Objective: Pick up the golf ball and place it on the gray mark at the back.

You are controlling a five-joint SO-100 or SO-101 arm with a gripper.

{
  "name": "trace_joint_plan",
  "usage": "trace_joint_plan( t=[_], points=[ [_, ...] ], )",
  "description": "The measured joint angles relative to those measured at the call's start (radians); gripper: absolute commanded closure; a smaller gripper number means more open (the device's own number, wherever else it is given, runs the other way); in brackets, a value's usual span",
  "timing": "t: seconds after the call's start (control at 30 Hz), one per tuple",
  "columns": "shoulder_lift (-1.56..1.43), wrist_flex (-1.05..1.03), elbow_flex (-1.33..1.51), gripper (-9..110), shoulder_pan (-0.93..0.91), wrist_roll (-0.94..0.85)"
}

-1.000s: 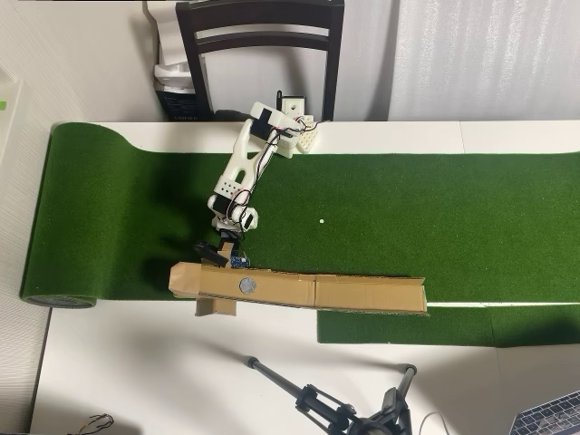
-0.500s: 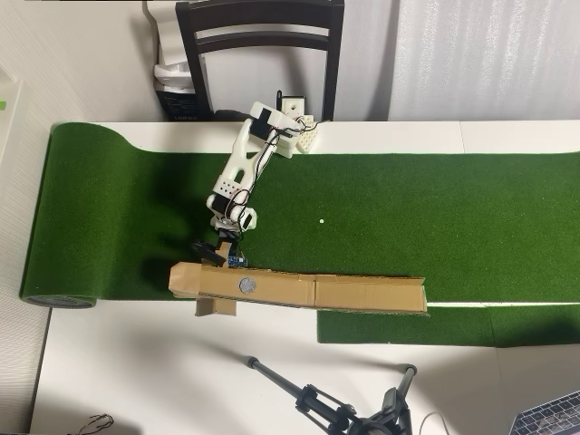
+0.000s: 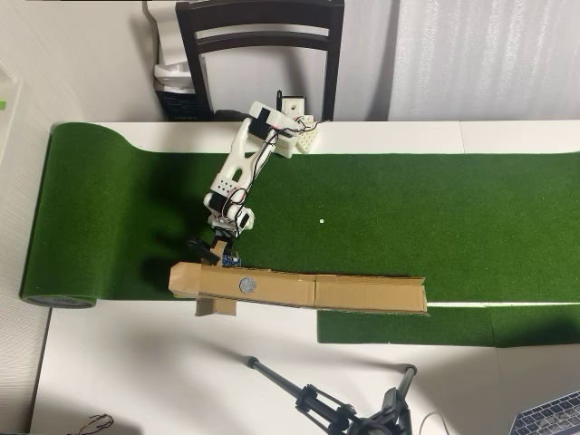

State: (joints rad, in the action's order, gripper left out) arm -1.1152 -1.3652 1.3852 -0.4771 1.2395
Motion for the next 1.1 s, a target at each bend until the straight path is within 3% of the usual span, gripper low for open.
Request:
trace_joint_plan(
  t=[0.3,1.1],
  points=[
    [0.0,0.0,0.0,75,0.0,0.0],
    [-0.002,0.0,-0.032,81,0.015,0.018]
  ],
)
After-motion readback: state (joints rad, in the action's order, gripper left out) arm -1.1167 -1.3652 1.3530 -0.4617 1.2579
